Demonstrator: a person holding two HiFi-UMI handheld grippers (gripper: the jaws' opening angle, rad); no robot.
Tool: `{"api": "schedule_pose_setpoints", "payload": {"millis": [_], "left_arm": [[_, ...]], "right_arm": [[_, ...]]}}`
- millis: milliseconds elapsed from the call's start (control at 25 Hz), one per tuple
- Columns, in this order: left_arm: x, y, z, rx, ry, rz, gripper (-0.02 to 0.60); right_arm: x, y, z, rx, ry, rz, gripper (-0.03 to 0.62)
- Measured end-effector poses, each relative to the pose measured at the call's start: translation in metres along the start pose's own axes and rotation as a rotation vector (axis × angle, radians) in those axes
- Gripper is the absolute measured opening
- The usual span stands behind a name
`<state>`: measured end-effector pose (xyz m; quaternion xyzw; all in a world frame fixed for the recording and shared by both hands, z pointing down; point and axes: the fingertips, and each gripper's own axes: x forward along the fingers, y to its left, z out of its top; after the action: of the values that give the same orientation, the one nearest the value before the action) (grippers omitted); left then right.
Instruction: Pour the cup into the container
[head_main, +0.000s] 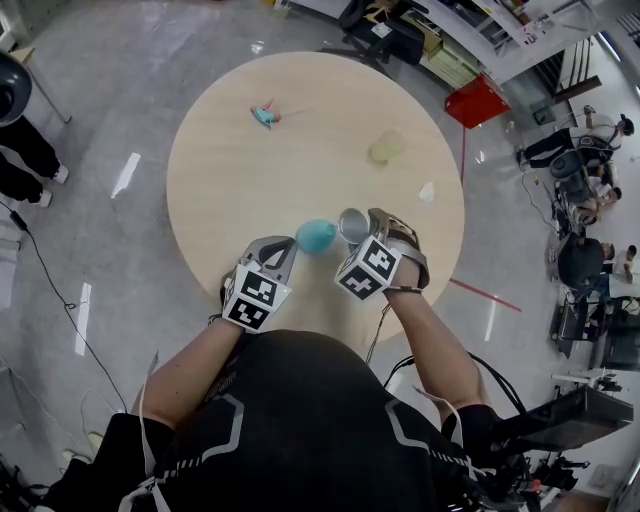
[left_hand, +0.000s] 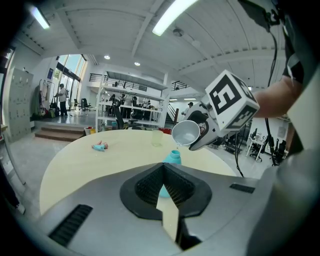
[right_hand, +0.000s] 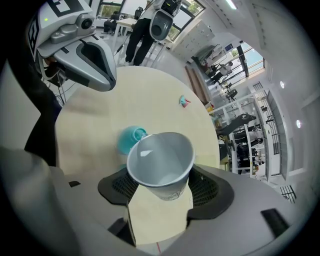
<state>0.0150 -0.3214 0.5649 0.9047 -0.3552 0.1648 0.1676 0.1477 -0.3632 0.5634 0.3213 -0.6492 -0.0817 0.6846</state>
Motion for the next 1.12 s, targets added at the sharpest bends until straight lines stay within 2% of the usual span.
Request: {"api": "schedule_pose_setpoints", "payload": {"millis": [480, 680, 840, 1120], "left_arm": [[0.001, 0.003, 0.000, -0.002, 0.003, 0.008, 0.000], [-0.003, 0.002, -0.001, 0.006, 0.013, 0.013, 0.000], [-0.005, 0.000, -0.001, 0.006, 0.018, 0.011, 0.000], [-0.008, -0.008, 0.005, -0.009, -0.006, -0.001, 0.000]], "right_arm": [[0.003, 0.002, 0.002, -0.017, 0.001, -0.005, 0.310], [0.003, 0.007, 0.004, 0.008, -0.009, 0.001, 0.310], [0.004, 0.012, 0.002, 0.097, -0.044, 0.031, 0.310], [0.002, 0.024, -0.005, 0.347, -0.162, 0.097, 0.310]]}}
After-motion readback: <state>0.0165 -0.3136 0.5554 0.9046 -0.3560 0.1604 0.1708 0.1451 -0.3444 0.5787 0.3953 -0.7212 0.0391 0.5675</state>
